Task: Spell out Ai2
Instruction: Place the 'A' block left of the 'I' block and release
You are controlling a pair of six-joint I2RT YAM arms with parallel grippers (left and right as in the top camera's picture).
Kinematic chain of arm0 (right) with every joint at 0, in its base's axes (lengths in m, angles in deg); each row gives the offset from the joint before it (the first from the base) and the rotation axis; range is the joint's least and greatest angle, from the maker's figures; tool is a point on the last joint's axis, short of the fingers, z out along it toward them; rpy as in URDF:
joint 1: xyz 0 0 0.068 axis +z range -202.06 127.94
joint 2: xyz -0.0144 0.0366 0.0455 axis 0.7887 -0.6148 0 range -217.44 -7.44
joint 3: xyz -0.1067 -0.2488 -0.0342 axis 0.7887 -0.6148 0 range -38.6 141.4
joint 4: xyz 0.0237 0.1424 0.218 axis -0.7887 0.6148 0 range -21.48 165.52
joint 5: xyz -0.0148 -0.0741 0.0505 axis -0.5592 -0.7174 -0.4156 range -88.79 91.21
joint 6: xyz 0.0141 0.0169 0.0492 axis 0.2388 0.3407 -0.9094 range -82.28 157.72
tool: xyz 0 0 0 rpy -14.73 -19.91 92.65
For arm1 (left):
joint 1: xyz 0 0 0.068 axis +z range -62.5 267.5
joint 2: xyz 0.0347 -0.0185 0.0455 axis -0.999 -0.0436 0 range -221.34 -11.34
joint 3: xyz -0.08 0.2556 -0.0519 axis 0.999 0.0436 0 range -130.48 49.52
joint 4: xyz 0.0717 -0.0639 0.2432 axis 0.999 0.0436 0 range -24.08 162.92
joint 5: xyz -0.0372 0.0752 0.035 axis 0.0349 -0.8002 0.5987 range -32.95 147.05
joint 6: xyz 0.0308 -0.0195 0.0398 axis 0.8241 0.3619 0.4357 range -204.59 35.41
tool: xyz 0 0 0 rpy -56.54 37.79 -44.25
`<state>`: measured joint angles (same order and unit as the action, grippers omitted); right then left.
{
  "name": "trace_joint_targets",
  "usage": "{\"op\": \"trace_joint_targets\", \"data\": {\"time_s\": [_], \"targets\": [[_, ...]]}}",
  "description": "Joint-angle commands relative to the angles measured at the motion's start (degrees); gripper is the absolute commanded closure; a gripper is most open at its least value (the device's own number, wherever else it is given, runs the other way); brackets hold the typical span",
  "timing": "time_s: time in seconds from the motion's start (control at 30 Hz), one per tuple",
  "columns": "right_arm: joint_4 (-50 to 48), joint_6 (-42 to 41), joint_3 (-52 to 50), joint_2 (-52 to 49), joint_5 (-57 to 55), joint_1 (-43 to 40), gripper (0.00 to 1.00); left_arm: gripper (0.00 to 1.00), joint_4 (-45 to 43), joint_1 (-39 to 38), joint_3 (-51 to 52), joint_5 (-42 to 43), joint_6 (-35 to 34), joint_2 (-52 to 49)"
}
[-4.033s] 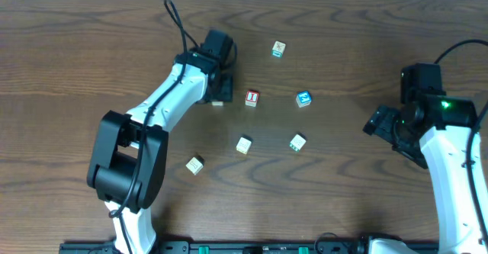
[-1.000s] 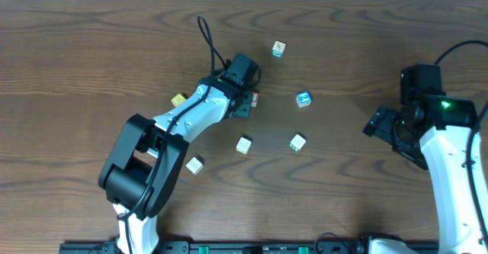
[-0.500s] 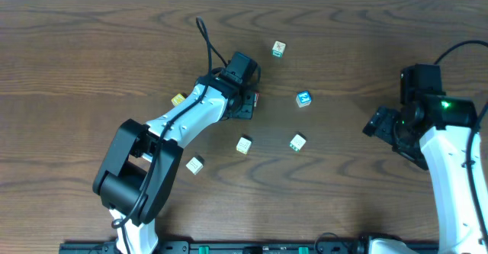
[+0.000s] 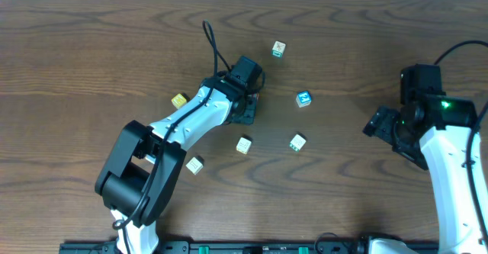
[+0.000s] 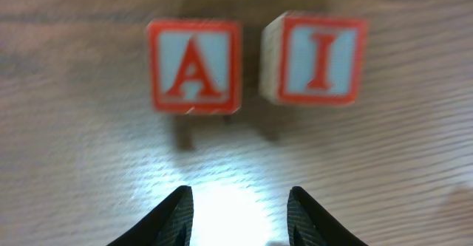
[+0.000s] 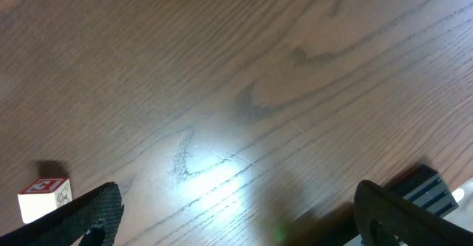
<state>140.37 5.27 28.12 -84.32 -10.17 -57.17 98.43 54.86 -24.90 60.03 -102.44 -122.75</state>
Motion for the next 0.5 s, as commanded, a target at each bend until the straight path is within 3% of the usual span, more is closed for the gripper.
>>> {"op": "trace_joint_targets", "data": {"time_s": [0.0,0.3,0.47], "targets": [[-0.33,-0.07,0.76,-0.37,-0.85,-0.17,0.01,0.58,1.75,0.33,-1.27,-2.23,1.86,2.62],[-0.31,-0.07,0.76,-0.37,-0.85,-0.17,0.01,0.58,-0.15,2.49,-1.05,-18.27,1.97,2.97],[-0.22,-0.04,0.76,-0.37,-0.85,-0.17,0.01,0.57,-5.7,5.77,0.7,-16.15,2.6,2.95]]}}
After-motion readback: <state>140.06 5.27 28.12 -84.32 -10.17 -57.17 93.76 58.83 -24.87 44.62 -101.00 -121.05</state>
